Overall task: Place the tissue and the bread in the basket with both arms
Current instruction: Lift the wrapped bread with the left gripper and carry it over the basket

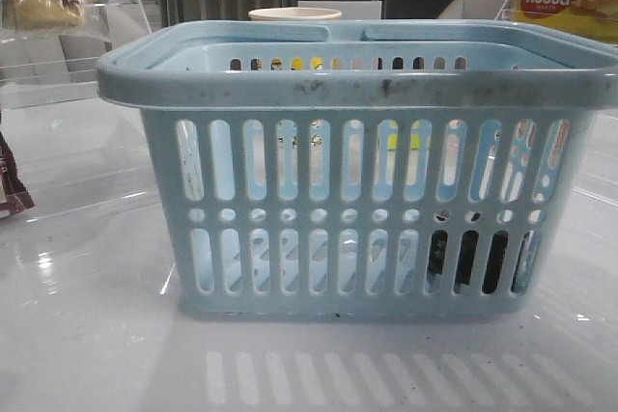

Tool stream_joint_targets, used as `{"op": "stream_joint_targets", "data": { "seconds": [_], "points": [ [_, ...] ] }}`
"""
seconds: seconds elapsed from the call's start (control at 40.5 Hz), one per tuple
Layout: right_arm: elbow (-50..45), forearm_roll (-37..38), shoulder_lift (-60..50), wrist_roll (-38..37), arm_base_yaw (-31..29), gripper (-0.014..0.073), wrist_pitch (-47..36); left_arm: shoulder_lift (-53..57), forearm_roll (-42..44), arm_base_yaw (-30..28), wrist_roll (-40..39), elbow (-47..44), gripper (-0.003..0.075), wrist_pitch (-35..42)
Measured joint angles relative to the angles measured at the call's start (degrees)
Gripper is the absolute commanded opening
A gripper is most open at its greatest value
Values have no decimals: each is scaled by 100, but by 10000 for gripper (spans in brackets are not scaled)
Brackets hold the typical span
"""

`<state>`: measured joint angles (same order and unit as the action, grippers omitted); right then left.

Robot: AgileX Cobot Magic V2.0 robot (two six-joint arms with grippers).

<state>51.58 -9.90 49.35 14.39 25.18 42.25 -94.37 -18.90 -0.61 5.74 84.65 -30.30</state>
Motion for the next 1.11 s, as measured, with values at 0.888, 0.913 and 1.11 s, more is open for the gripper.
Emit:
{"op": "stream_joint_targets", "data": {
  "seconds": [0.888,0.913,1.11],
  "points": [
    [0,0,0,0,0,581,0,543,-248,3065,1209,0,93,-1024],
    [0,0,0,0,0,581,0,467,-248,3136,1209,0,93,-1024],
    [0,0,0,0,0,581,0,-23,-248,3361,1209,0,130,-1024]
  ]
}}
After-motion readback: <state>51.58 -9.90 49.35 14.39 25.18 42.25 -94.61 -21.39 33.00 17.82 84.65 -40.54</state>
